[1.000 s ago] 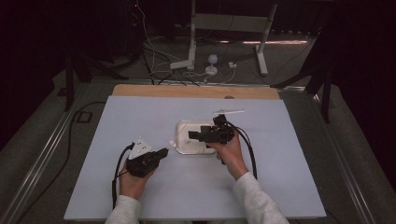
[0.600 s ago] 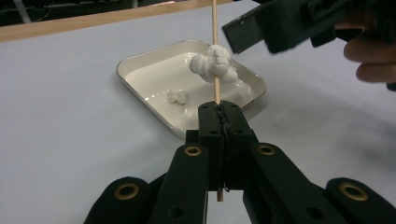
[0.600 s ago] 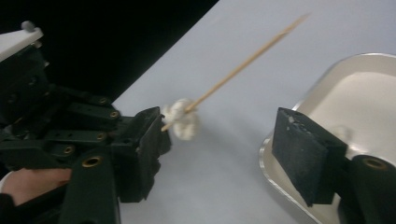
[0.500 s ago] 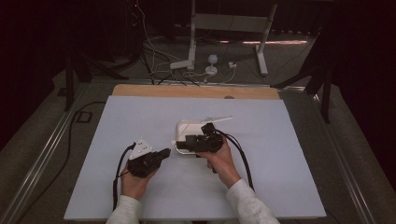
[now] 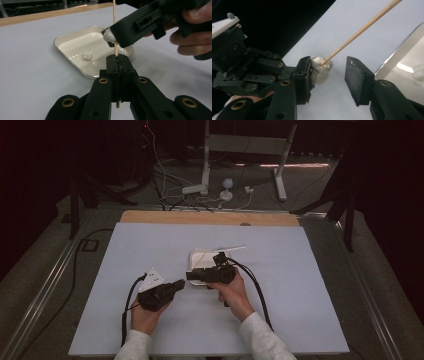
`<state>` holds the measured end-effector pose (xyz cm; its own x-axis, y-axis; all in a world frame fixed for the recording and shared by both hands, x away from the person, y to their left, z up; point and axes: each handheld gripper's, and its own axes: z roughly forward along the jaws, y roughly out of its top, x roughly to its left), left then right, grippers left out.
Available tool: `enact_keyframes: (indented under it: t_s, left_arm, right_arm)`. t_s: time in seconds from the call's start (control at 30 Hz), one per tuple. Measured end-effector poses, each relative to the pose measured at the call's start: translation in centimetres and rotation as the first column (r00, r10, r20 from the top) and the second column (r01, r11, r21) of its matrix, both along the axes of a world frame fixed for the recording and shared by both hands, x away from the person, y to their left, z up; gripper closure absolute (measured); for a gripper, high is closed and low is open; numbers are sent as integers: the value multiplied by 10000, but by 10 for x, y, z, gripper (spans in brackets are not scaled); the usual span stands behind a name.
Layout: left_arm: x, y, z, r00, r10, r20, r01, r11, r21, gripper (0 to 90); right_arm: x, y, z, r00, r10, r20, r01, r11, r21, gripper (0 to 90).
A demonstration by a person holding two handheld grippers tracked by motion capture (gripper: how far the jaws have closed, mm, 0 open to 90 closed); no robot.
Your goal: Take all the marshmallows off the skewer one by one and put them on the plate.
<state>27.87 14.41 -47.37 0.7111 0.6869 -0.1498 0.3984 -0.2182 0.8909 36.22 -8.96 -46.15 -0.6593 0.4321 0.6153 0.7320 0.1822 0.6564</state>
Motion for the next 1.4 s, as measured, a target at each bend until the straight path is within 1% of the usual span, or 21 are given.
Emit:
enact_keyframes:
  t_s: [0.03,0.07,0.1,0.13,0.3,0.73,0.77,0.8,0.83,0.87,0.9,0.93,0.97,1.07,1.13,1.23,1.27,1.3,1.33,1.37,1.4]
  left_arm:
    - [0,-1,0,10000,-88,25,88,10000,-13,900]
    - [-1,-2,0,9998,-177,78,178,9998,-30,900]
    - [-1,-4,0,9997,-208,82,208,9998,12,900]
    - [-1,-5,1,9997,-226,95,225,9997,96,900]
    - [-1,-7,0,9997,-255,55,253,9991,340,900]
    - [-2,-7,1,9985,-507,209,497,9979,426,900]
    - [-2,-7,0,9989,-449,152,437,9967,681,900]
    - [-3,-5,-2,9990,-420,125,407,9949,918,900]
    - [-3,-1,-4,9993,-372,44,368,9965,753,900]
    - [-3,4,-4,9991,-420,-9,420,9978,516,900]
    - [-2,4,-2,9986,-536,17,535,9979,363,900]
    - [-3,0,-1,9978,-653,97,647,9965,526,900]
    - [-3,-5,-1,9970,-760,163,747,9947,713,900]
    - [-3,-8,-1,9966,-817,123,810,9953,530,900]
    - [-4,-7,1,9969,-769,181,757,9953,611,900]
    - [-3,-4,0,9973,-721,158,709,9952,669,900]
    - [-3,-5,0,9975,-702,97,692,9941,834,900]
    - [-4,-5,-3,9981,-606,75,587,9861,1556,900]
    - [-5,0,-7,9989,-463,-49,464,9839,1727,900]
    - [-5,7,-9,9994,-272,-204,299,9892,1436,900]
    - [-3,13,-9,9996,-85,-260,115,9929,1186,900]
  right_arm:
    - [0,1,-1,10000,49,-51,-48,10000,74,585]
    - [0,3,-2,9998,115,-142,-113,9997,203,631]
    - [0,3,-2,9998,115,-142,-113,9997,203,631]
    - [0,4,-3,9994,176,-283,-167,9994,305,694]
    - [0,4,-3,9987,234,-462,-219,9992,330,748]
    - [-1,-4,7,9998,173,22,-173,9998,90,783]
    - [-1,-5,8,9999,143,61,-144,9999,69,788]
    - [3,-17,14,9960,-851,277,845,9962,217,800]
    - [3,-17,14,9960,-851,277,845,9962,217,800]
    - [9,-30,17,9916,-1290,116,1281,9899,605,802]
    - [14,-40,19,9893,-1456,-33,1454,9865,750,800]
    - [17,-46,20,9905,-1372,55,1365,9882,697,799]
    - [16,-48,23,9898,-1407,237,1394,9890,491,799]
    - [17,-51,29,9864,-1565,497,1546,9871,404,800]
    - [19,-52,29,9852,-1624,543,1606,9864,359,800]
    - [21,-51,27,9836,-1745,446,1727,9841,425,803]
    - [22,-51,27,9818,-1845,437,1829,9823,394,805]
    - [22,-52,28,9718,-2275,617,2257,9736,341,813]
    - [23,-62,32,9501,-3000,850,2980,9539,357,817]
    - [31,-91,39,9254,-3759,483,3687,9224,1152,817]
    - [31,-91,39,9254,-3759,483,3687,9224,1152,817]
